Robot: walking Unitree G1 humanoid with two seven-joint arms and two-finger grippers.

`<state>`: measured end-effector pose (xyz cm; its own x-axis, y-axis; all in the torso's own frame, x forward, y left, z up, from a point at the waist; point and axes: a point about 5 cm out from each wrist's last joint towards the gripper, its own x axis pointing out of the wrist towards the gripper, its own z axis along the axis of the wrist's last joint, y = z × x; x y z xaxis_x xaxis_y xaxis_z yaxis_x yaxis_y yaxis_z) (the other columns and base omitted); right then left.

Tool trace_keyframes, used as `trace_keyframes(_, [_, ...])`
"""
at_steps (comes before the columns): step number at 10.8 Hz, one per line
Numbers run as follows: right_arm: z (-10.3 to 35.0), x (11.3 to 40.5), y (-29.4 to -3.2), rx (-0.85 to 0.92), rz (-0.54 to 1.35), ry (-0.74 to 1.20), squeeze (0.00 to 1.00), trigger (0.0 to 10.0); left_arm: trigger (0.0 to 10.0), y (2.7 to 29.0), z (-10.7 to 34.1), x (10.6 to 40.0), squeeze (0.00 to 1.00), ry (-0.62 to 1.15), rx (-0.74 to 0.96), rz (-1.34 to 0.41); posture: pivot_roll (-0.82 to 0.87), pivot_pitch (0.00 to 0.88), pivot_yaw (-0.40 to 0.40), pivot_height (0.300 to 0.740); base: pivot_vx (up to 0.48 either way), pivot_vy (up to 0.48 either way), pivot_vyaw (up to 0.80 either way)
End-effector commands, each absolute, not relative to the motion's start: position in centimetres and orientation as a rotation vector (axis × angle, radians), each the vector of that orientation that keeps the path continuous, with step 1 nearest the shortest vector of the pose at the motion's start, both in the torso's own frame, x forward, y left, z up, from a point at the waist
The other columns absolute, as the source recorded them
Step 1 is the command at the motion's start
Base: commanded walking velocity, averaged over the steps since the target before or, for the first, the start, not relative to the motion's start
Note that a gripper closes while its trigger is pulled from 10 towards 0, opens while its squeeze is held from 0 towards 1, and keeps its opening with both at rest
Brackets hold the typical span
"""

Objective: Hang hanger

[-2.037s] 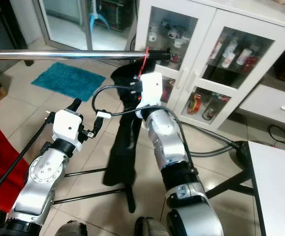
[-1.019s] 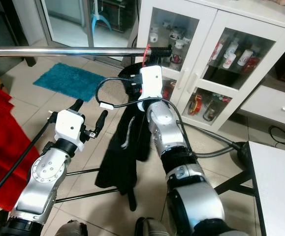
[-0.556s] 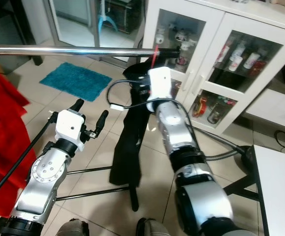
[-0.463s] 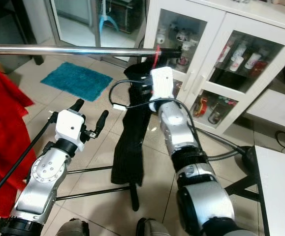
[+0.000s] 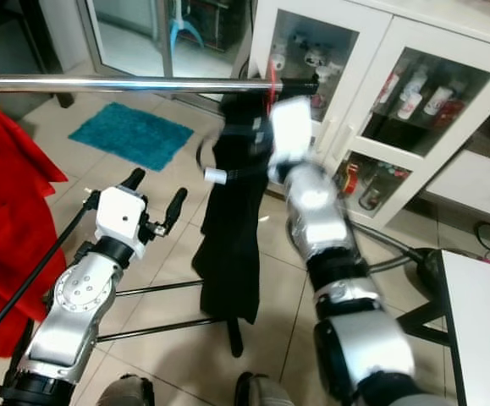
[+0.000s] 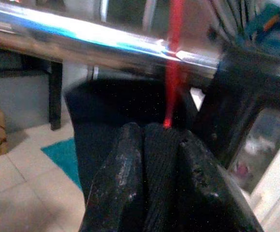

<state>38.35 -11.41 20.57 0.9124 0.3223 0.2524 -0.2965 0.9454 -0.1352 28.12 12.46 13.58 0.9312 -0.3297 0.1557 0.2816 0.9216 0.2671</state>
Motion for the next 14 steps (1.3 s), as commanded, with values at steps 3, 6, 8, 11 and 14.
trace_keyframes(3, [25.3,37.5,-13.0,-0.040,0.350,-0.479,0.00,0.0,10.0,12.4,13.2,28.0,0.00,-0.189,0.250,-0.332,0.00,0.082,-0.070,0.740,0.000,0.000,0.00])
trace_keyframes(6, [24.2,36.4,-13.7,-0.006,0.398,-0.457,0.00,0.0,10.0,12.6,13.0,28.0,0.00,-0.178,0.257,-0.326,0.00,0.077,-0.072,0.740,0.000,0.000,0.00])
trace_keyframes(8, [24.2,36.4,-13.7,-0.006,0.398,-0.457,0.00,0.0,10.0,12.6,13.0,28.0,0.00,-0.178,0.257,-0.326,0.00,0.077,-0.072,0.740,0.000,0.000,0.00])
trace_keyframes(11, [24.2,36.4,-13.7,-0.006,0.398,-0.457,0.00,0.0,10.0,12.6,13.0,28.0,0.00,-0.178,0.257,-0.326,0.00,0.077,-0.072,0.740,0.000,0.000,0.00])
trace_keyframes(14, [24.2,36.4,-13.7,-0.006,0.398,-0.457,0.00,0.0,10.0,12.6,13.0,28.0,0.00,-0.178,0.257,-0.326,0.00,0.077,-0.072,0.740,0.000,0.000,0.00])
